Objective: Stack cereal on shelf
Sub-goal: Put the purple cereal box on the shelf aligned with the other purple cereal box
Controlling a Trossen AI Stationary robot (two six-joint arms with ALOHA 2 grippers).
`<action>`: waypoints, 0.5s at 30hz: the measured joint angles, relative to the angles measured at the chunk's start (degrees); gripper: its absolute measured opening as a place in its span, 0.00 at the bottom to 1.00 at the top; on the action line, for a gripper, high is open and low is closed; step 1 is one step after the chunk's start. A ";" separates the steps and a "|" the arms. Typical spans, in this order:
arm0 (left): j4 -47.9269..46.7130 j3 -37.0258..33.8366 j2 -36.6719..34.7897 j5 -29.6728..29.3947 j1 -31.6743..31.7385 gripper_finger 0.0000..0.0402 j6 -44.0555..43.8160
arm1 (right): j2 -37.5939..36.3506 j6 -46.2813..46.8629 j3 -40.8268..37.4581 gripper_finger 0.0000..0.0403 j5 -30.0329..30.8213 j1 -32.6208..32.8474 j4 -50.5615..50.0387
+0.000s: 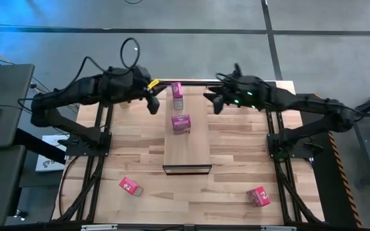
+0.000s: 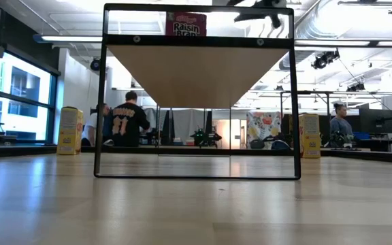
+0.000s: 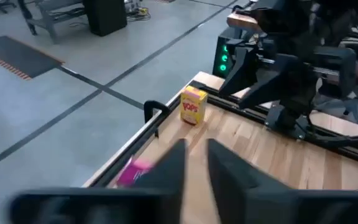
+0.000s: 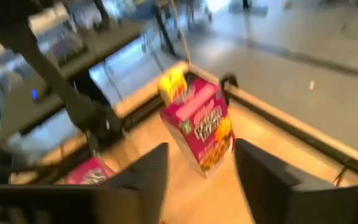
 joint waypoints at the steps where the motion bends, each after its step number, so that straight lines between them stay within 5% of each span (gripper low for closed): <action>1: 1.92 -3.03 -1.71 -0.01 -0.02 0.04 -0.59 | 1.93 -0.32 1.44 0.33 -1.77 -0.96 -1.65; 5: 8.00 -13.92 -7.87 -1.64 0.04 0.04 -4.53 | 8.80 -0.30 4.70 0.05 -9.46 -4.90 -3.05; 15: 12.18 -26.67 -14.75 -3.23 0.04 0.01 -14.31 | 20.90 11.16 5.08 0.01 -19.90 -9.52 2.37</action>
